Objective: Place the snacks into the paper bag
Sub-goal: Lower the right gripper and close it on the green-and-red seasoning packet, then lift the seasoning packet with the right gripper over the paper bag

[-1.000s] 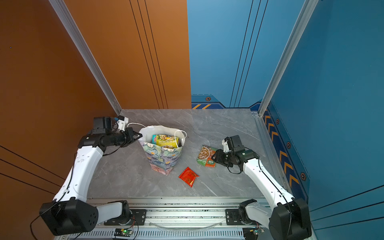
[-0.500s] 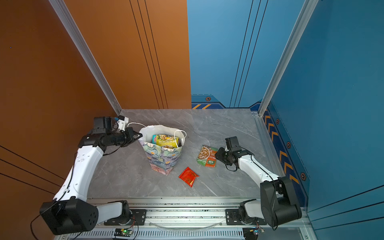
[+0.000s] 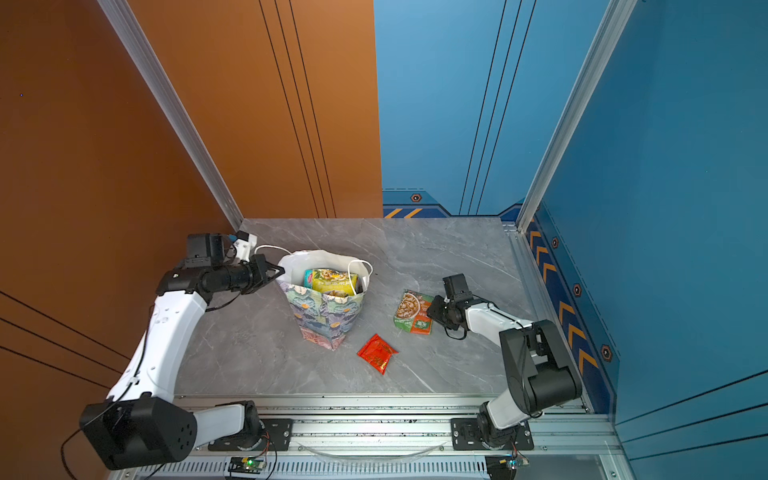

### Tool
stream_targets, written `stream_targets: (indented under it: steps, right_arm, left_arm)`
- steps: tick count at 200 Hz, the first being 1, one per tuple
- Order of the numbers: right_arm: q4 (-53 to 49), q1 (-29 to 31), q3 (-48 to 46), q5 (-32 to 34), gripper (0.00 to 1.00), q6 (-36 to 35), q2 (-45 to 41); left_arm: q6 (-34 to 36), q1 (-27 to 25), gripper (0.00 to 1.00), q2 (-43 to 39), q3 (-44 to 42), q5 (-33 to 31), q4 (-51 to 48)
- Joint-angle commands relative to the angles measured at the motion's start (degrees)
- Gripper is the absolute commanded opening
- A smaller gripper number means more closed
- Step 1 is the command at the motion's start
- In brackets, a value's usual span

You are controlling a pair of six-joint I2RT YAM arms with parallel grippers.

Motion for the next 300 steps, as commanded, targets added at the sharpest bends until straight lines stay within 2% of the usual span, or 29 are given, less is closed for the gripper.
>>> stream_targets:
  steps: [1, 43, 66, 88, 99, 129, 173, 224, 256, 300]
  right_arm:
    - [2.7, 0.7, 0.1, 1.9, 0.44, 1.6, 2.0]
    - [5.2, 1.4, 0.3, 1.7, 0.30, 2.6, 4.7]
    - [4.9, 1.6, 0.5, 2.1, 0.14, 2.6, 4.1]
    - [3.9, 1.7, 0.6, 3.0, 0.09, 2.3, 2.6]
    - [3.3, 1.6, 0.8, 3.3, 0.00, 2.0, 1.8]
    - [1.2, 1.8, 1.9, 3.7, 0.00, 1.5, -1.7]
    - [-5.2, 2.6, 6.3, 6.3, 0.00, 1.1, -11.2]
    - [-13.9, 3.8, 17.1, 11.7, 0.00, -1.5, -20.3]
    - [-16.3, 5.5, 25.4, 13.4, 0.00, -3.4, -21.2]
    - [-15.6, 11.0, 36.6, 16.2, 0.00, -6.1, -17.5]
  left_arm:
    - [-0.3, 0.8, 0.00, -0.3, -0.1, 1.1, 3.7]
    - [-0.3, 0.8, 0.00, -0.3, 0.0, 1.2, 3.7]
    - [-0.4, 0.8, 0.00, -0.3, -0.2, 1.4, 3.7]
    - [-0.4, 0.9, 0.00, -0.3, -0.2, 1.4, 3.7]
    - [-0.4, 0.9, 0.00, -0.3, -0.1, 1.5, 3.7]
    - [-0.4, 0.9, 0.00, -0.3, -0.2, 1.4, 3.7]
    - [-0.4, 0.9, 0.00, -0.2, -0.2, 1.4, 3.7]
    - [-0.5, 0.8, 0.00, -0.4, -0.2, 1.5, 3.7]
    - [-0.6, 0.9, 0.00, -0.4, -0.2, 1.4, 3.7]
    - [-0.6, 0.7, 0.00, -0.4, 0.0, 1.3, 3.7]
